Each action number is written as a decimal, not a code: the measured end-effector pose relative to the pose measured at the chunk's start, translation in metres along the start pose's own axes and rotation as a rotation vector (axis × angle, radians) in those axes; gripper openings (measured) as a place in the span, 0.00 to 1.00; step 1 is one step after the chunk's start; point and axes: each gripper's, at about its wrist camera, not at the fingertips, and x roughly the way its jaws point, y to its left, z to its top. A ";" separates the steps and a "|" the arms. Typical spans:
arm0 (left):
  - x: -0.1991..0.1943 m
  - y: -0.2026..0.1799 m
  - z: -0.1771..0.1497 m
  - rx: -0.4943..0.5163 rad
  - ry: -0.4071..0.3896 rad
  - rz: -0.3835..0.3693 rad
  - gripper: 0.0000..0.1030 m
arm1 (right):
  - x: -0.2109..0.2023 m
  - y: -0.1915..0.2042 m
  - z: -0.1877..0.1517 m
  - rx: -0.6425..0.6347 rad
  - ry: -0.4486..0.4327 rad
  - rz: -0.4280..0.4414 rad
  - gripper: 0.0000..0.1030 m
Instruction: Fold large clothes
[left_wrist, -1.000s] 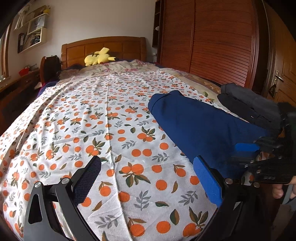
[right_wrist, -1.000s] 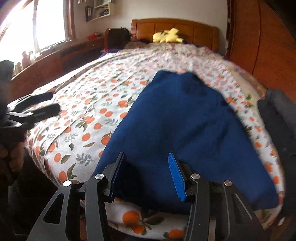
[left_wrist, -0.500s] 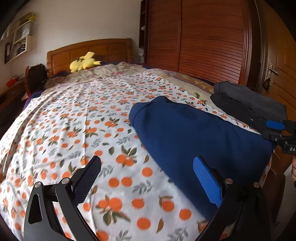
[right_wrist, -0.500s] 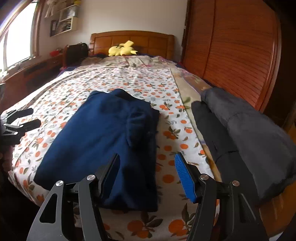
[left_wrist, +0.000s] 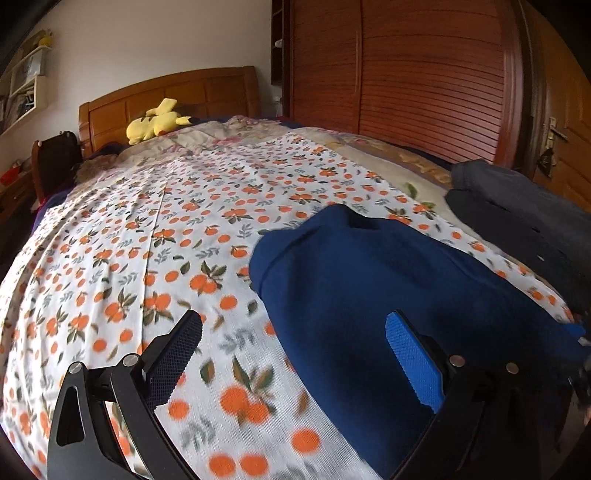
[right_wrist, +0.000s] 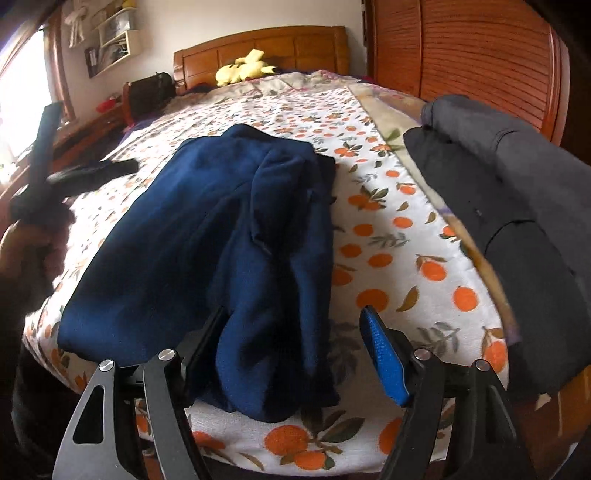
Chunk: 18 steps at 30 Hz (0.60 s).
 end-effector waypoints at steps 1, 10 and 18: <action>0.008 0.003 0.004 0.001 0.005 0.007 0.97 | 0.000 0.001 -0.001 0.000 0.003 0.006 0.68; 0.065 0.016 0.027 0.018 0.051 0.030 0.97 | 0.000 -0.001 -0.004 -0.003 -0.014 0.042 0.67; 0.102 0.022 0.027 0.013 0.109 0.049 0.97 | 0.000 -0.001 -0.003 0.000 -0.013 0.046 0.67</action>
